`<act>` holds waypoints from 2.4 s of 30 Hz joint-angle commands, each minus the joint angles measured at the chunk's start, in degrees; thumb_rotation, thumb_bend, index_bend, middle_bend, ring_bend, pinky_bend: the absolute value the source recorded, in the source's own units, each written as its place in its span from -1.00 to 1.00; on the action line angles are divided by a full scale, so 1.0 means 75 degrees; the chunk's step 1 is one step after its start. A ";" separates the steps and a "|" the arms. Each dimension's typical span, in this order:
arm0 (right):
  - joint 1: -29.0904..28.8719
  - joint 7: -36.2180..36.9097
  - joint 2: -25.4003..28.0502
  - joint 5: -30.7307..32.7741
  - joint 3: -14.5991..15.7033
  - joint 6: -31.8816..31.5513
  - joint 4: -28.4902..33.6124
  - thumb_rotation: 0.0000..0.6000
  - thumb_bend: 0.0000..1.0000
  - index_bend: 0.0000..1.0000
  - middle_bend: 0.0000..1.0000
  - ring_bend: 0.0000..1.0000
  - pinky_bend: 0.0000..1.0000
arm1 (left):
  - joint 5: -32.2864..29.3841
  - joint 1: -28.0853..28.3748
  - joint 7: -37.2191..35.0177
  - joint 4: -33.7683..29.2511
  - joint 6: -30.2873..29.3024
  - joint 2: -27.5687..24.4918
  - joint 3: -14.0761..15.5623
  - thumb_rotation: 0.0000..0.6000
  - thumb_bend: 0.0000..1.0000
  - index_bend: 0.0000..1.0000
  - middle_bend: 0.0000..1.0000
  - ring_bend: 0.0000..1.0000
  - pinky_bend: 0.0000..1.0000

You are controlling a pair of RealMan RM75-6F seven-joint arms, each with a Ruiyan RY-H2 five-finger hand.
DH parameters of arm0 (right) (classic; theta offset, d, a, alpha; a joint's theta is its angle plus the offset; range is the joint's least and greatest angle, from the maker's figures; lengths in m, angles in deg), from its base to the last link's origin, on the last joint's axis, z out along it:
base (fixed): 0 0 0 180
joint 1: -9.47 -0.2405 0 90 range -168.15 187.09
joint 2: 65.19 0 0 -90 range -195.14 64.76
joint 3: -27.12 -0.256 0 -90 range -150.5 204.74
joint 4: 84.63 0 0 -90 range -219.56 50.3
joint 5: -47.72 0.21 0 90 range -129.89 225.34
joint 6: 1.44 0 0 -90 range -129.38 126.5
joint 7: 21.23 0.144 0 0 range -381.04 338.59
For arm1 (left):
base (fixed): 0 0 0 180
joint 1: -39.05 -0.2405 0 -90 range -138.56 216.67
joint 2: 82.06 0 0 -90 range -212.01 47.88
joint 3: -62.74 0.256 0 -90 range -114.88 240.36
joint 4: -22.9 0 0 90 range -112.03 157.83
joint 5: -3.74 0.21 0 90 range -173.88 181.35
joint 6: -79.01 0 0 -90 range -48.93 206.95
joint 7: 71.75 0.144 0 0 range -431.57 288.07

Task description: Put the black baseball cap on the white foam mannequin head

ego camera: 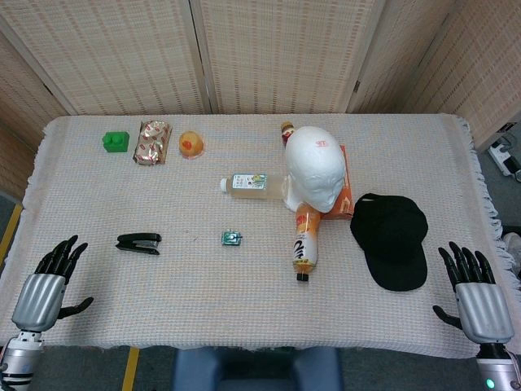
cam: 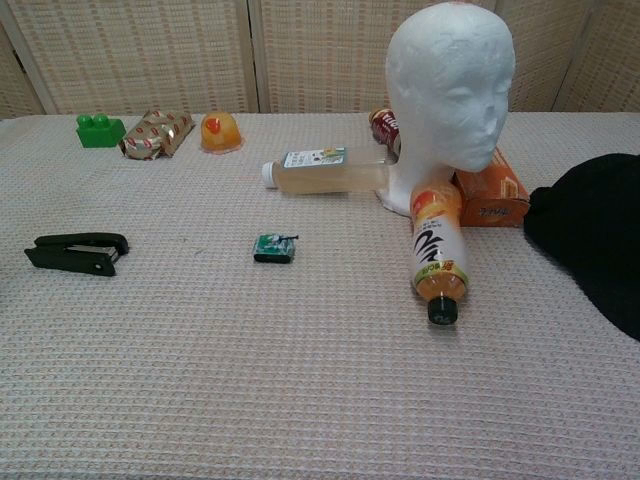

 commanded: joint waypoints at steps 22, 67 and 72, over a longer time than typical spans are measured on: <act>0.0294 0.3284 -0.3407 -0.0924 0.0131 -0.0911 -0.6978 1.00 -0.82 -0.07 1.00 1.00 1.00 | 0.0726 -0.0068 -0.0585 -0.0133 -0.0358 -0.0228 0.0307 1.00 -0.73 -0.80 -1.00 -1.00 -0.61; -0.0708 0.4639 -0.6337 -0.0766 0.0079 -0.0082 -1.2193 1.00 -0.50 -0.42 1.00 1.00 1.00 | 0.0753 -0.0253 -0.0434 -0.0264 -0.0666 -0.0354 0.0264 1.00 -0.66 -0.80 -1.00 -1.00 -0.60; -0.0792 0.4636 -0.6406 -0.0692 0.0028 -0.0012 -1.2220 1.00 -0.49 -0.39 1.00 1.00 1.00 | 0.0705 -0.0255 -0.0423 -0.0265 -0.0644 -0.0351 0.0242 1.00 -0.66 -0.80 -1.00 -1.00 -0.60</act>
